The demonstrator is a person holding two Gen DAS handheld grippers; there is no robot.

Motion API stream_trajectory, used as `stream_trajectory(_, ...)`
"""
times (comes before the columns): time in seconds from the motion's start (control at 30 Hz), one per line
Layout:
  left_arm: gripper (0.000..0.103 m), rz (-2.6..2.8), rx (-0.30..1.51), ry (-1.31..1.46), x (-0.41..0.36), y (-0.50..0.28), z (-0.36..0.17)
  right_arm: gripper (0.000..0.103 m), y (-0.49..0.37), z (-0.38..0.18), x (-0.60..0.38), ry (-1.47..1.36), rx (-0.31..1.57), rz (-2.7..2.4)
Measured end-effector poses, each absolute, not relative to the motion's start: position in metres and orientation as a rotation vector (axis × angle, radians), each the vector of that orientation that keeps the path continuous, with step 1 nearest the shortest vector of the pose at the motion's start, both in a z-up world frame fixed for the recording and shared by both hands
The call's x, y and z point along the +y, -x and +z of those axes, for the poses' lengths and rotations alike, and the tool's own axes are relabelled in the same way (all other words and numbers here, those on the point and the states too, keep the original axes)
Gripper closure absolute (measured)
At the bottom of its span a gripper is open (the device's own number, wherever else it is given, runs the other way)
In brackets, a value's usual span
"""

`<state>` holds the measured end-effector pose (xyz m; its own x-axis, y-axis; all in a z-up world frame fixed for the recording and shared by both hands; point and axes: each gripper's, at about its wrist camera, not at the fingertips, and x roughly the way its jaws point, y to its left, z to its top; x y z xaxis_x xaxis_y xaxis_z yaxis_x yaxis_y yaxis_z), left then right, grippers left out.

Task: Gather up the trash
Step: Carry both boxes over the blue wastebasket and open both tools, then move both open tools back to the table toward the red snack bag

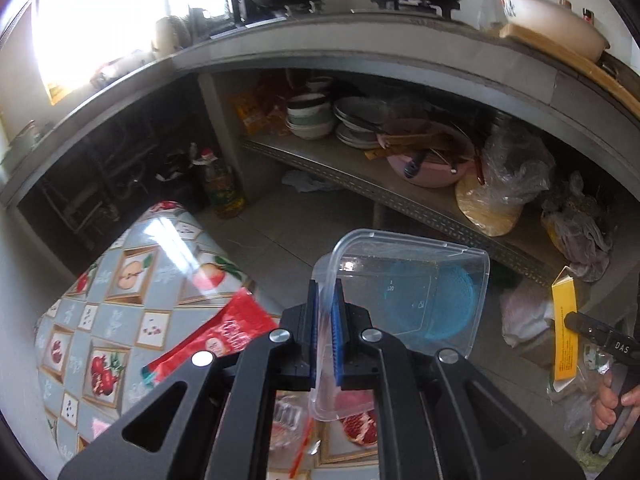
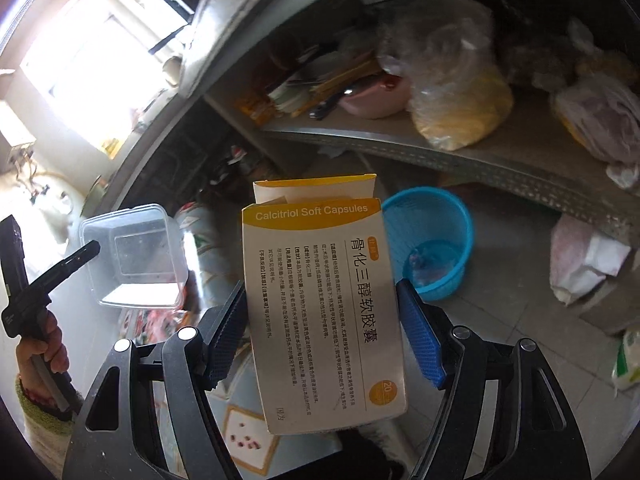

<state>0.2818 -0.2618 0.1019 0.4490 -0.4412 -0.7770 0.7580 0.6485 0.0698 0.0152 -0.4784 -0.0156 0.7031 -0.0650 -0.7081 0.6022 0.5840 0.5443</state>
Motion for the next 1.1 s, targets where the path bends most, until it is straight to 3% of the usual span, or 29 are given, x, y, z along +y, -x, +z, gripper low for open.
stream_trajectory(0.2,0.098,-0.806,1.050,-0.489,-0.363,-0.314,0.026,0.034,-0.044,-0.071,-0.519,-0.965,0.759,-0.482)
stream_trajectory(0.43,0.097,-0.735,1.128,-0.507,-0.446,-0.345,-0.035,0.033,-0.090,-0.126,-0.570,-1.081,0.767,-0.511)
stream_trajectory(0.47,0.095,-0.733,1.121,-0.491,-0.455,-0.349,-0.039,0.032,-0.096,-0.133,-0.578,-1.101,0.752,-0.521)
stream_trajectory(0.53,0.090,-0.750,1.103,-0.459,-0.472,-0.353,-0.047,0.020,-0.108,-0.149,-0.593,-1.111,0.742,-0.537)
stream_trajectory(0.6,0.071,-0.753,1.107,-0.443,-0.481,-0.354,-0.055,0.020,-0.112,-0.166,-0.599,-1.100,0.771,-0.589)
stream_trajectory(0.7,0.062,-0.788,1.119,-0.371,-0.481,-0.349,-0.056,0.020,-0.104,-0.178,-0.591,-1.076,0.796,-0.640)
stream_trajectory(1.1,0.056,-0.910,0.999,-0.381,-0.414,-0.306,0.018,0.020,-0.019,-0.144,-0.517,-0.947,0.799,-0.662)
